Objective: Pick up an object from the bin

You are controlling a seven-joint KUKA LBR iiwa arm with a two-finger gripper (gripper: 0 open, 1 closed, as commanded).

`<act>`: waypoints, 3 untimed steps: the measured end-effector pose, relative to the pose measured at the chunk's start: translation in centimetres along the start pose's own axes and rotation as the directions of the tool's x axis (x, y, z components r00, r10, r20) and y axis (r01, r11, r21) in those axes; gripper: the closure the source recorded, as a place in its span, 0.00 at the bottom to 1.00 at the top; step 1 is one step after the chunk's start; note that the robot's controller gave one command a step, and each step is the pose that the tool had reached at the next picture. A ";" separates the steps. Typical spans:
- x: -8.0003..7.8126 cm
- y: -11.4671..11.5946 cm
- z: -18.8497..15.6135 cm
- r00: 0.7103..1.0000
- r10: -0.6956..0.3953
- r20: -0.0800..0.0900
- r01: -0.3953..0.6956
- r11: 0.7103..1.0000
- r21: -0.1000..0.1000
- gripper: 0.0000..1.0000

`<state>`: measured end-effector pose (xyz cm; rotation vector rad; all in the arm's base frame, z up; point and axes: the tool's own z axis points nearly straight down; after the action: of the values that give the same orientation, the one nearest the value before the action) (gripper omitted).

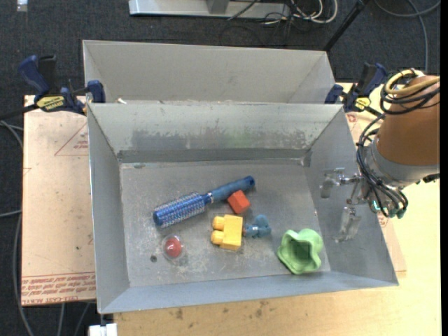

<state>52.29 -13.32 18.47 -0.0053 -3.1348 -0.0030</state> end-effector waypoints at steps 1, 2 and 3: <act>3.7 1.7 1.3 0.999 -0.047 0.002 0.047 0.999 0.000 0.00; 2.8 4.8 11.9 0.997 -0.071 0.006 0.071 0.997 0.000 0.00; 2.7 4.6 11.5 0.997 -0.070 0.009 0.070 0.998 0.002 1.00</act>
Offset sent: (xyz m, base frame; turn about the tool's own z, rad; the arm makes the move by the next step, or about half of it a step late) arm -0.0360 0.0160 -0.0112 -0.0492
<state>49.49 -8.65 7.00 0.1051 -3.1423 -0.0009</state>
